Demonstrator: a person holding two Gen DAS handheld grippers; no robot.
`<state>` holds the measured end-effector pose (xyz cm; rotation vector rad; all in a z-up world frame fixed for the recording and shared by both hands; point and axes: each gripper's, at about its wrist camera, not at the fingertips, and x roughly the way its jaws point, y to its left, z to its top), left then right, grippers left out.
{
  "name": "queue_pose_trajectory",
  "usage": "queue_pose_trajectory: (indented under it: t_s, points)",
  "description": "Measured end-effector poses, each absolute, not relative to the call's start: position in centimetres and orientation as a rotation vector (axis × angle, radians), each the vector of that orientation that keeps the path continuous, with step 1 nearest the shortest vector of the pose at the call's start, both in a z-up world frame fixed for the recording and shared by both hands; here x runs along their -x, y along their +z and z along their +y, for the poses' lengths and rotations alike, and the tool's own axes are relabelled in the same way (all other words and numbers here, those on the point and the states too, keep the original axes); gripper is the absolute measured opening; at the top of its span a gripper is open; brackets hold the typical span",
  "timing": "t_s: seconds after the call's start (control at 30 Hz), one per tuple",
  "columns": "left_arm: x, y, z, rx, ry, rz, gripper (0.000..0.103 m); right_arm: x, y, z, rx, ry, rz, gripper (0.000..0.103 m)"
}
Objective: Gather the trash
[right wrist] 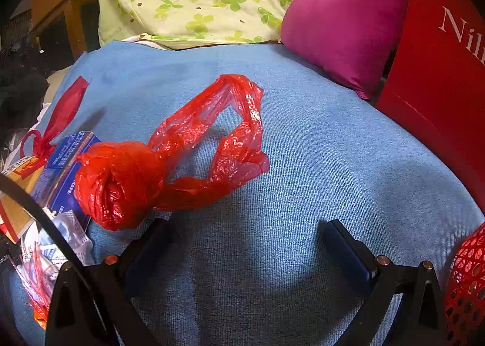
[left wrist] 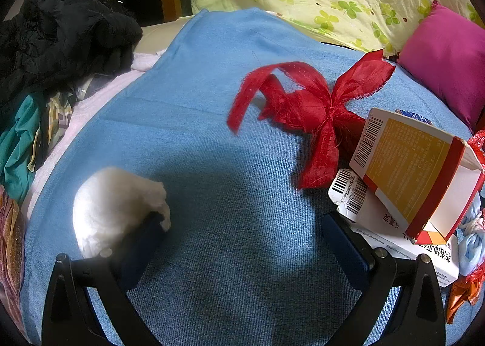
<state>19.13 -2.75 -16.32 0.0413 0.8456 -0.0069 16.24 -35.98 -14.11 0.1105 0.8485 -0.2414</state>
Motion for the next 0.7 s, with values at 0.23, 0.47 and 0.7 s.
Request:
queue_pose_trajectory:
  t_s: [0.23, 0.47, 0.7]
  points:
    - [-19.12, -16.31, -2.71, -0.041, -0.007, 0.846, 0.103, -16.19, -14.07, -36.03, -0.114, -0.239, 0.847, 0.103]
    - [-19.12, -16.31, -2.69, -0.041, -0.006, 0.846, 0.103, -16.15, -14.04, -35.88, -0.113, -0.239, 0.847, 0.103]
    - [-19.11, -16.28, -2.69, -0.041, -0.006, 0.846, 0.103, -16.17, -14.06, -35.97, -0.114, -0.239, 0.847, 0.103]
